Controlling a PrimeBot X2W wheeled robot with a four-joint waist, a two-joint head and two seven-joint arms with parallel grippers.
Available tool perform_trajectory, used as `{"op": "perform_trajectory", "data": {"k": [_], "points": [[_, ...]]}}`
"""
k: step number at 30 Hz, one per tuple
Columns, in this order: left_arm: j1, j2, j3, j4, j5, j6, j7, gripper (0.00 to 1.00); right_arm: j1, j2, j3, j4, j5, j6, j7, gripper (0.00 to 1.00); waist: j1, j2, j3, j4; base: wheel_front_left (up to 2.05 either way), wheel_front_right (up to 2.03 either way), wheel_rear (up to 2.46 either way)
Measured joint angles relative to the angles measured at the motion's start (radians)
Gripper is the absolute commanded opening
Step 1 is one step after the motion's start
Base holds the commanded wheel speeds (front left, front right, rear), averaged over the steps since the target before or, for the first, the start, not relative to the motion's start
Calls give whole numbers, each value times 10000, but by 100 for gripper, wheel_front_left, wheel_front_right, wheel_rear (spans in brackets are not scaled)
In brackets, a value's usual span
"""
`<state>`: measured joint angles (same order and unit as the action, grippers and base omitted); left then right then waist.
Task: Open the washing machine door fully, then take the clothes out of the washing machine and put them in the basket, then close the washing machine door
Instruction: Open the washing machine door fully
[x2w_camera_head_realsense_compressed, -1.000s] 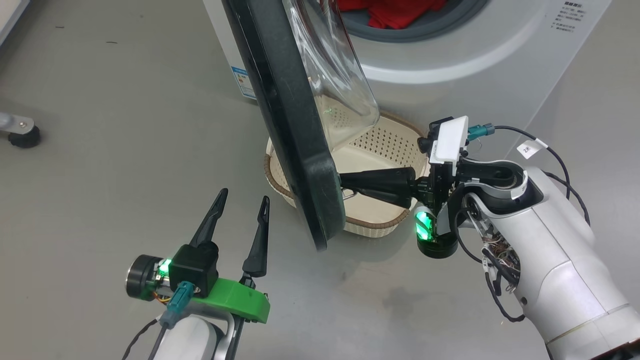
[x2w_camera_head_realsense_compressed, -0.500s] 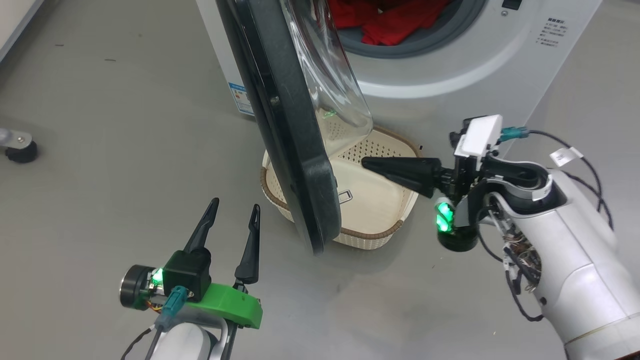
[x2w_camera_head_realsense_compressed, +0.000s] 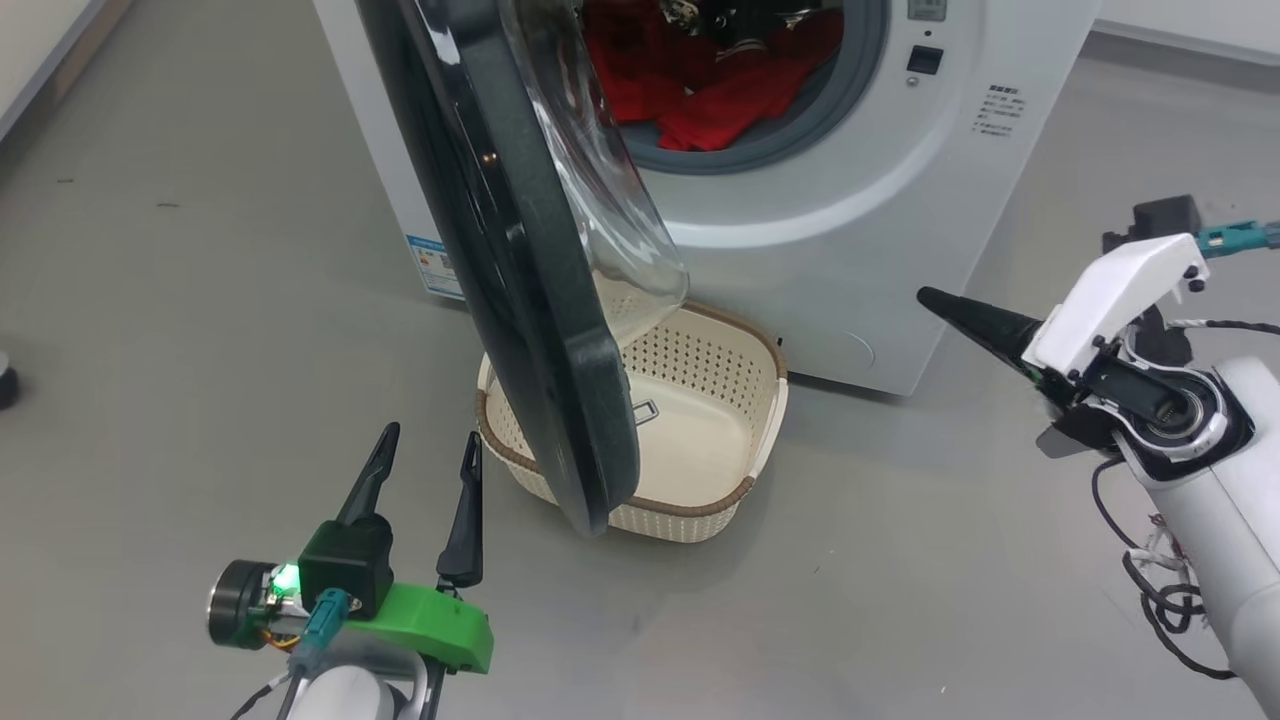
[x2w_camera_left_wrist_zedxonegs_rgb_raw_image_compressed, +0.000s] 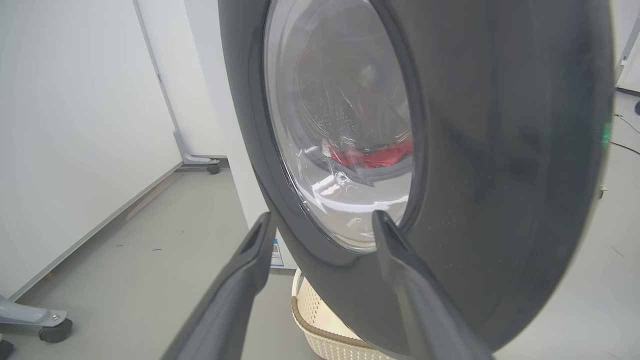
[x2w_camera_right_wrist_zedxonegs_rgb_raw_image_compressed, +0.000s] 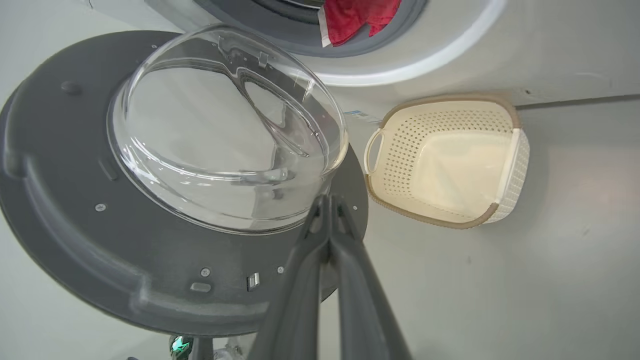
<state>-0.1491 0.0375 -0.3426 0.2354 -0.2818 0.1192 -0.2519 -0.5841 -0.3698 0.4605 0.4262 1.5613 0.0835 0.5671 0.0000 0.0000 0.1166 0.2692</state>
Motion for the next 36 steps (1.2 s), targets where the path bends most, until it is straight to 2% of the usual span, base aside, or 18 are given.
{"op": "perform_trajectory", "data": {"k": [2,6,15,23,28,29,36], "points": [[66,2,127,19,52,0,0,100,172,-230,13,-109,-587,284,-581,0,0,0,-86,-145,0,0,0],[122,2,276,67,113,0,0,100,443,-767,180,-414,-1952,380,-1657,0,0,0,-234,-435,0,0,0],[171,4,541,50,234,0,0,100,1359,-1154,385,-1158,-4057,376,-4113,0,0,0,-492,-989,0,0,0],[259,2,679,46,336,0,0,100,2352,-1507,232,-1231,-5444,370,-6247,0,0,0,-599,-1333,0,0,0],[279,2,784,54,387,0,0,100,2812,-1521,148,-1246,-5887,127,-7124,0,0,0,-628,-1458,0,0,0],[284,2,811,54,395,0,0,100,3087,-1513,150,-1244,-6015,-4,-7467,0,0,0,-639,-1509,0,0,0],[404,2,965,56,483,0,0,100,3709,-1283,59,-1221,-6247,-454,-8299,0,0,0,-656,-1653,0,0,0]]}}
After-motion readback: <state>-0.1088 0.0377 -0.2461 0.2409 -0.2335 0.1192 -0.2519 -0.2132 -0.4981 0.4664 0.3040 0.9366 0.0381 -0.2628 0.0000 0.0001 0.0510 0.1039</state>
